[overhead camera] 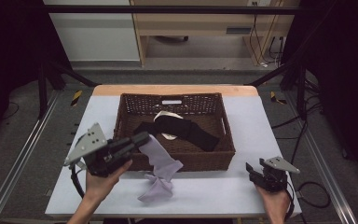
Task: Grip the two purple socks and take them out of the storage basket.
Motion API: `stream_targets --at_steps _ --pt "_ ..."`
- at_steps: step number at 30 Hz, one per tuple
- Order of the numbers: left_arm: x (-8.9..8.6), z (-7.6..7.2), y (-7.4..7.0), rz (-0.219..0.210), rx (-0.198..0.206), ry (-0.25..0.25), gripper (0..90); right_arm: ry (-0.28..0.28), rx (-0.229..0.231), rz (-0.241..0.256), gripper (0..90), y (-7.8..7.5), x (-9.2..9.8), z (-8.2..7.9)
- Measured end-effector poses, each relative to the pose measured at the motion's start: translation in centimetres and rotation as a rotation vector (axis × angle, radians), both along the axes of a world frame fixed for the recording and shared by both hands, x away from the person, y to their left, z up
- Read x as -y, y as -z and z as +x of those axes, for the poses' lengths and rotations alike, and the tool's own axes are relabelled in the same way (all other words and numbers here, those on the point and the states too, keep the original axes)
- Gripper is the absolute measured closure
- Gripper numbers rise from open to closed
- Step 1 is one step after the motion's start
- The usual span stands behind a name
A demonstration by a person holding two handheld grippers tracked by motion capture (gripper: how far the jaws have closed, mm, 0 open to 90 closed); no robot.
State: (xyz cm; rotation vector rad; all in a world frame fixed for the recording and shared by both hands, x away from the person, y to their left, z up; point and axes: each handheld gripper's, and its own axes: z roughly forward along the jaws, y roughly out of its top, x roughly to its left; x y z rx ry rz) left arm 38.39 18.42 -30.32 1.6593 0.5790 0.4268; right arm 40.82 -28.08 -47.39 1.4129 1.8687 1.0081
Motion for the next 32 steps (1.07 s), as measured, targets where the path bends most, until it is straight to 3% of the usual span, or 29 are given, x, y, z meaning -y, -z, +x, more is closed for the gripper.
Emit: stream_targets --at_steps 2,8,17,20,23,26,32 --pt "0.0 -0.4 1.5 0.045 -0.013 -0.015 88.0 -0.001 0.001 -0.001 41.4 0.0 0.0 0.0" --pt "-0.4 -0.1 6.2 0.098 -0.144 -0.027 88.0 -0.002 -0.002 -0.005 41.3 0.1 -0.1 0.0" --pt "-0.8 0.8 12.2 0.239 -0.306 -0.074 87.4 -0.007 -0.011 -0.009 41.1 0.2 -0.2 0.1" --pt "-0.9 1.3 13.0 0.269 -0.344 -0.089 84.8 -0.01 -0.015 -0.014 41.1 0.2 -0.3 0.1" --pt "-1.2 1.5 13.0 0.265 -0.394 -0.128 53.8 -0.009 -0.014 -0.015 40.9 0.2 -0.2 0.0" --pt "-2.0 1.3 12.8 0.244 -0.398 -0.162 36.2 -0.007 -0.018 -0.011 40.9 0.2 -0.2 0.0" --pt "-4.4 0.6 12.6 0.182 -0.379 -0.231 28.4 -0.006 -0.014 -0.014 40.9 0.2 -0.1 0.0"
